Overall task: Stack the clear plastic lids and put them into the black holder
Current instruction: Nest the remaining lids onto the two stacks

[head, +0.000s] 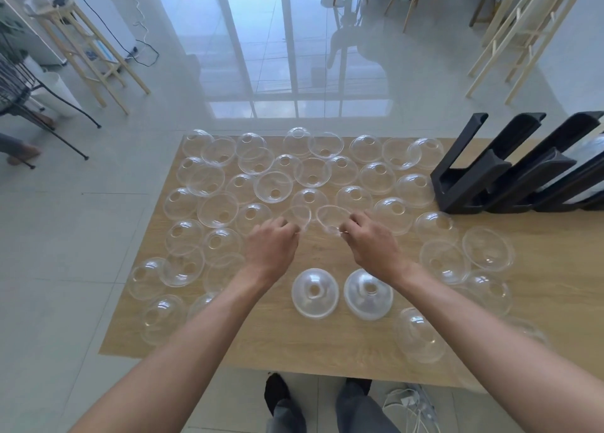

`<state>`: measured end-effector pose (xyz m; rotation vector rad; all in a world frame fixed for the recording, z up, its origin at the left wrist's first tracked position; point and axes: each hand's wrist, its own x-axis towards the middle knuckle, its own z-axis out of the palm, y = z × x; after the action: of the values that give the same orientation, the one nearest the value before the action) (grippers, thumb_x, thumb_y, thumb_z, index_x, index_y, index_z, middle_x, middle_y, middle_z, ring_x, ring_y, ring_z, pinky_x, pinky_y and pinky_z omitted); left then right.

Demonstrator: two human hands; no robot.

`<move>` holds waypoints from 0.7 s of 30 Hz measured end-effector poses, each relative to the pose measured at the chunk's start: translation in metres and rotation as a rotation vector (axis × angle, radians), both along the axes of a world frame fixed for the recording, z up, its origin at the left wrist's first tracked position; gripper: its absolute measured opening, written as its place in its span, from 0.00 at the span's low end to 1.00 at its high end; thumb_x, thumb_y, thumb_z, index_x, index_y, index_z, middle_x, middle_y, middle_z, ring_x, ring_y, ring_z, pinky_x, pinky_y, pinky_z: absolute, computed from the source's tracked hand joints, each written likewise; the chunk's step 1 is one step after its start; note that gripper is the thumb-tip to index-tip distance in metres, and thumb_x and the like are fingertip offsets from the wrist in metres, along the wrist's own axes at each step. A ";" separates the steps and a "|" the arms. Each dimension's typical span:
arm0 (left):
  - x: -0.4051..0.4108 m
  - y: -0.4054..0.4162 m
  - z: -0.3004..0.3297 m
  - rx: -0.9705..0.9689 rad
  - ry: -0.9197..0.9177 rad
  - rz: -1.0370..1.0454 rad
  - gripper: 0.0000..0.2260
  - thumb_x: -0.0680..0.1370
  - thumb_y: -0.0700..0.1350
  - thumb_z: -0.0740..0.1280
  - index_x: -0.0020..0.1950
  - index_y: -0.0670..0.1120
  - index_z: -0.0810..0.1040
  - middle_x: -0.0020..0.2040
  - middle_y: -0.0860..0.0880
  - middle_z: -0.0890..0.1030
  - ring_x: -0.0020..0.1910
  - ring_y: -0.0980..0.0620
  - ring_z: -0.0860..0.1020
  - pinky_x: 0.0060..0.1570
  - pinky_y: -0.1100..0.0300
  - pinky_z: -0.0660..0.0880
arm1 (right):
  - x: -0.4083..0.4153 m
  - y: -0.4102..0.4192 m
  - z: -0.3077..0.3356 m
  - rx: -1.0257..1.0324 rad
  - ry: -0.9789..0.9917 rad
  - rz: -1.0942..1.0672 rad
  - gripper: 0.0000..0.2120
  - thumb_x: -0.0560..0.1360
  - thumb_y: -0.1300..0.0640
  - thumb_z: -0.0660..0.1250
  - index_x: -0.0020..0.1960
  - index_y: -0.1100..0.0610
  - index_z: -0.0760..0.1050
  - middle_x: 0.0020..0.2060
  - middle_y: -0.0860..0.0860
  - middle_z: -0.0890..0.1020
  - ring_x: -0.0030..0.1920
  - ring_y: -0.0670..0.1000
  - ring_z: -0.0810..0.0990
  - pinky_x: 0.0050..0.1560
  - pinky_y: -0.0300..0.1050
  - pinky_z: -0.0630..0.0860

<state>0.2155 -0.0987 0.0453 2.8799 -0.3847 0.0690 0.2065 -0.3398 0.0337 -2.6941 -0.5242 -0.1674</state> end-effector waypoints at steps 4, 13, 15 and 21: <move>-0.029 -0.004 0.020 -0.454 -0.028 0.134 0.04 0.81 0.47 0.73 0.53 0.49 0.86 0.45 0.55 0.84 0.40 0.56 0.81 0.44 0.60 0.78 | -0.035 -0.019 0.023 0.372 0.088 -0.201 0.01 0.81 0.62 0.71 0.51 0.59 0.81 0.45 0.49 0.81 0.45 0.48 0.79 0.47 0.41 0.77; -0.098 -0.008 0.005 -1.230 0.329 0.558 0.07 0.84 0.43 0.69 0.59 0.50 0.85 0.45 0.48 0.87 0.39 0.51 0.83 0.38 0.60 0.80 | -0.124 -0.035 0.024 1.227 0.715 -0.812 0.05 0.83 0.59 0.71 0.56 0.60 0.82 0.43 0.55 0.89 0.43 0.52 0.89 0.48 0.46 0.86; -0.110 -0.013 -0.010 -1.346 0.443 0.690 0.08 0.85 0.40 0.67 0.61 0.45 0.85 0.43 0.46 0.86 0.38 0.51 0.81 0.38 0.57 0.79 | -0.135 -0.030 0.015 1.348 0.817 -0.887 0.05 0.82 0.61 0.71 0.56 0.62 0.81 0.45 0.58 0.89 0.44 0.53 0.89 0.48 0.46 0.85; -0.129 -0.022 -0.038 -1.400 0.575 0.873 0.08 0.86 0.38 0.65 0.60 0.40 0.83 0.40 0.44 0.84 0.37 0.50 0.81 0.36 0.57 0.80 | -0.152 -0.015 -0.005 1.523 0.866 -1.080 0.06 0.83 0.65 0.68 0.59 0.66 0.78 0.47 0.63 0.86 0.46 0.56 0.88 0.53 0.51 0.84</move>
<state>0.0863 -0.1208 0.0073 1.3704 0.7486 -0.2386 0.0541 -0.3551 0.0289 -1.0433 0.9698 0.2396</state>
